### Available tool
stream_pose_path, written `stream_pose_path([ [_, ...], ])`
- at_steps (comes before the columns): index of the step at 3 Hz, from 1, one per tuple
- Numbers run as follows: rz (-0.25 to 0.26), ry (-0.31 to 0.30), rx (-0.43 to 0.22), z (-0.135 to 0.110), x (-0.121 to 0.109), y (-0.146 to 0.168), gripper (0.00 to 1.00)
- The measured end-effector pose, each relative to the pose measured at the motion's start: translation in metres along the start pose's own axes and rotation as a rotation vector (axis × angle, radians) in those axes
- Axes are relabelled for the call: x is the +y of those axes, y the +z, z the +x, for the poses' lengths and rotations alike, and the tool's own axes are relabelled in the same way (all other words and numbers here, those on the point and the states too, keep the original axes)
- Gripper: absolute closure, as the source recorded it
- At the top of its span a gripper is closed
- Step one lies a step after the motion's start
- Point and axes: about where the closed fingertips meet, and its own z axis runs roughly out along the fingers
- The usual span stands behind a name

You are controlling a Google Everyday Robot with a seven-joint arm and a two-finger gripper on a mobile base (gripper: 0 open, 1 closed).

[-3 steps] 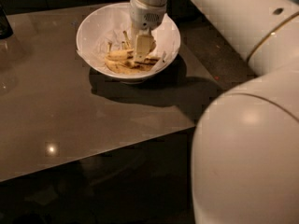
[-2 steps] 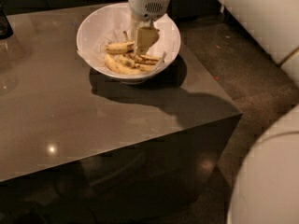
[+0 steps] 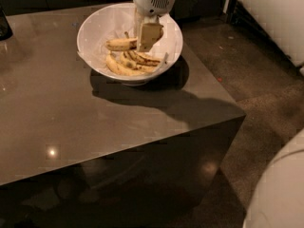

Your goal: Pick banana from white bowl

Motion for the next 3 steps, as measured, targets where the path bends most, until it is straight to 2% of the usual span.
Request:
stream_pose_path([
  [1, 0.007, -0.004, -0.011, -0.001, 0.001, -0.003, 1.00],
  [2, 0.022, 0.002, -0.059, -0.013, 0.022, -0.023, 1.00],
  [3, 0.018, -0.007, -0.077, -0.028, 0.055, -0.039, 1.00],
])
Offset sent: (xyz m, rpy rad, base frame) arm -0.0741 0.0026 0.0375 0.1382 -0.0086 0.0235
